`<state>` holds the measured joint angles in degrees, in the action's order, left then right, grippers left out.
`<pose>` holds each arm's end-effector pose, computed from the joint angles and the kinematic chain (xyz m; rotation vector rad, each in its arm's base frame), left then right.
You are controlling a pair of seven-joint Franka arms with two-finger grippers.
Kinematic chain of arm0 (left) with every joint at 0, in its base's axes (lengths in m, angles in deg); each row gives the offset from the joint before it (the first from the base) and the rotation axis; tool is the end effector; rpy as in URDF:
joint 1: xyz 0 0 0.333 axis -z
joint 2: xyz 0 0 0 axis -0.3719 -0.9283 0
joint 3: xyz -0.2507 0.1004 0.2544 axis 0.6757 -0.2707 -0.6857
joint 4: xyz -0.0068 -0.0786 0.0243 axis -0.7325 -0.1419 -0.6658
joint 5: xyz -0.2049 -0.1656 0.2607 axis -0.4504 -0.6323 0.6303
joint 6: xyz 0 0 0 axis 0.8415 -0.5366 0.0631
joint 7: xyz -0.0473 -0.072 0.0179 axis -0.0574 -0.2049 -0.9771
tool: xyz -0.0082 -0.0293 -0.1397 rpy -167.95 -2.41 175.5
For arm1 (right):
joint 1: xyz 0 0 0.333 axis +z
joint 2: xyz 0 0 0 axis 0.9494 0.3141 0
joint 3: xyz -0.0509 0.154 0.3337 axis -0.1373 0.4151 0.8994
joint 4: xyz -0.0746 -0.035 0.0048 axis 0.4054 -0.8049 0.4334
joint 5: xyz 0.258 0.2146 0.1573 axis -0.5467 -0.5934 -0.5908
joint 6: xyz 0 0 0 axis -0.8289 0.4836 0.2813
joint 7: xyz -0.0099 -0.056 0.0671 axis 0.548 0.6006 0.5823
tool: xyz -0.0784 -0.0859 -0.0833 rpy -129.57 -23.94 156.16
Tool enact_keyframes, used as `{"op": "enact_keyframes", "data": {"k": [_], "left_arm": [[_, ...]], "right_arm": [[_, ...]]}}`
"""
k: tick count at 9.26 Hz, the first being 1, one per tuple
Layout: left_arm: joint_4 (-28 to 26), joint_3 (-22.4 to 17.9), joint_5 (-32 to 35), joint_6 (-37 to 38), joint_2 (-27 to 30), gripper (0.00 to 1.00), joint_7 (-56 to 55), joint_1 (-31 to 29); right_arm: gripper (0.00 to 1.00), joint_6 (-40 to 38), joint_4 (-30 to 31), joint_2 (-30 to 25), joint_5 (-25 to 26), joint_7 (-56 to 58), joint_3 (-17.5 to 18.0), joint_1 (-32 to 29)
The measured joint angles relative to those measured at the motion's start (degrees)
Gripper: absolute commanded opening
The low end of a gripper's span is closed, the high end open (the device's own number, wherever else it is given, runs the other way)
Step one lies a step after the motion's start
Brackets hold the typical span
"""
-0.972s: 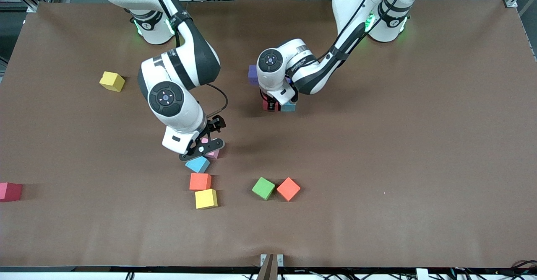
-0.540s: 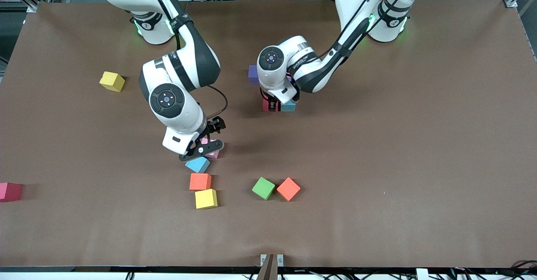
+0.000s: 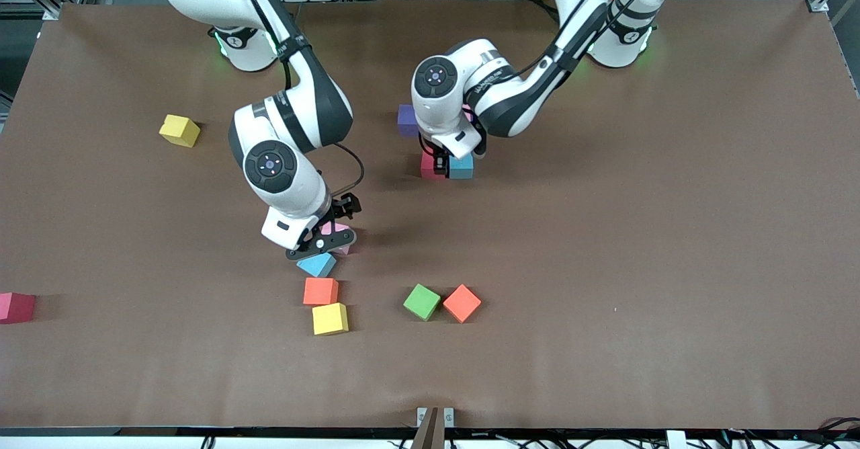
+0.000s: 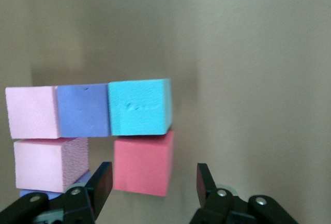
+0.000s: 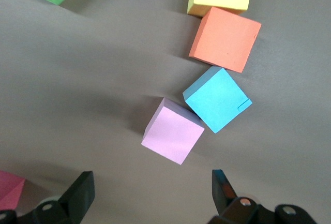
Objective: Form number 2 with 11 blocks
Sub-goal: 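Open the left gripper and withdraw it while the right gripper reaches pink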
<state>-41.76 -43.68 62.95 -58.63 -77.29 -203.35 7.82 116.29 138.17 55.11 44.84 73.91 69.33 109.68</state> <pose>0.4428 -0.4996 0.3225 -2.2088 -2.1165 0.0972 0.6006 0.3159 0.3518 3.1003 0.4349 -0.1151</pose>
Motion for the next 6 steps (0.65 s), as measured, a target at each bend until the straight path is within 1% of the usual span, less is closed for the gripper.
{"op": "enact_keyframes", "data": {"k": [2, 4, 6], "left_arm": [[2.26, -0.50, 0.01, 1.26, 0.17, 0.74, 5.20, -4.81], [4.35, -0.91, 0.27, 1.73, 0.23, 0.74, 11.64, -10.53], [7.23, -1.03, 0.41, 1.81, 0.04, 0.74, 18.77, -14.91]], "right_arm": [[1.00, 3.35, 2.67, 0.08, -0.04, -6.57, -0.07, -0.02], [1.00, 4.34, 3.29, 0.37, -0.12, -18.42, -0.11, -0.06], [1.00, 6.16, 3.98, 1.55, -0.14, -25.66, -0.13, -0.27]]}}
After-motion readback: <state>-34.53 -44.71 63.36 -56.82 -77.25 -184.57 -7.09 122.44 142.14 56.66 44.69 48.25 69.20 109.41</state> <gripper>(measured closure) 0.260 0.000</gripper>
